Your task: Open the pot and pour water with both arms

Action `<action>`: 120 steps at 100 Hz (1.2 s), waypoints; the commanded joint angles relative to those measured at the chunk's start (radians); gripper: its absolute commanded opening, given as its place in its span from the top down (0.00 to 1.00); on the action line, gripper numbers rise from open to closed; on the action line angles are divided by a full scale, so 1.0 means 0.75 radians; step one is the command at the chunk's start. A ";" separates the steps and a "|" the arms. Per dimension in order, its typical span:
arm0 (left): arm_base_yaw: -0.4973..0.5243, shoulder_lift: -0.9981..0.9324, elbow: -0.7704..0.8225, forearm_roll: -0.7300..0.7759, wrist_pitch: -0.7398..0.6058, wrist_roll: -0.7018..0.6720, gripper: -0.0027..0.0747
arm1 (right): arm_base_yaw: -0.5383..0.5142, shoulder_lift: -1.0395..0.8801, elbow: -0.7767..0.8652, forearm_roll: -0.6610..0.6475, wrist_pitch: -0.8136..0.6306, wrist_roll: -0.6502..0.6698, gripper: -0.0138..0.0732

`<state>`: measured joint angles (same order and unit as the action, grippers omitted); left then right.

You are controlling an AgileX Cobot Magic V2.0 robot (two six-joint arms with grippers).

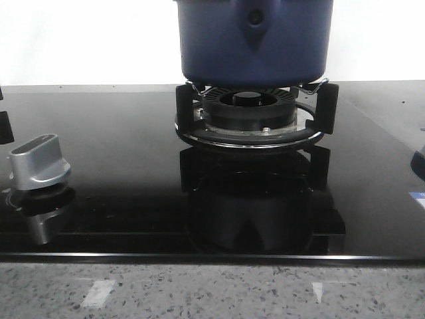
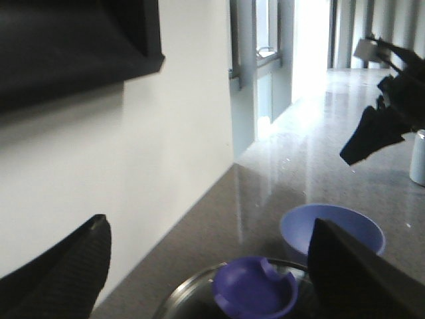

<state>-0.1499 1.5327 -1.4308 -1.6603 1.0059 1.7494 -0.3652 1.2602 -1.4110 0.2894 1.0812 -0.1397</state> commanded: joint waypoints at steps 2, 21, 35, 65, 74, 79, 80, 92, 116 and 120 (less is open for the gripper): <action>0.092 -0.153 -0.047 -0.112 0.032 -0.074 0.38 | 0.042 -0.051 -0.043 0.158 -0.064 -0.075 0.23; 0.305 -0.309 -0.047 -0.058 0.032 -0.370 0.77 | 0.084 -0.096 -0.037 0.415 -0.111 -0.158 0.51; 0.420 -0.394 -0.047 0.000 0.032 -0.457 0.99 | 0.084 -0.156 -0.024 0.703 -0.202 -0.362 0.88; 0.401 -0.622 0.189 0.052 -0.549 -0.487 0.99 | 0.165 -0.440 0.345 1.170 -0.618 -0.964 0.90; 0.284 -0.699 0.324 0.238 -0.803 -0.487 0.99 | 0.165 -0.544 0.488 1.253 -0.721 -1.105 0.90; 0.213 -0.746 0.408 0.325 -0.876 -0.487 0.99 | 0.165 -0.599 0.558 1.259 -0.743 -1.149 0.90; 0.193 -0.760 0.420 0.347 -0.883 -0.487 0.99 | 0.165 -0.606 0.567 1.259 -0.743 -1.154 0.90; 0.057 -0.914 0.654 0.410 -0.989 -0.479 0.99 | 0.181 -0.743 0.743 1.259 -0.744 -1.232 0.90; 0.019 -1.328 1.170 0.404 -1.164 -0.460 0.99 | 0.241 -1.063 1.110 1.257 -0.794 -1.279 0.91; 0.019 -1.390 1.233 0.401 -1.161 -0.460 0.99 | 0.241 -1.109 1.169 1.257 -0.796 -1.279 0.91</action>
<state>-0.1273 0.5862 -0.5825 -1.3405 0.1717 1.4020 -0.1875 0.4876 -0.5799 1.1874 0.5327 -1.0817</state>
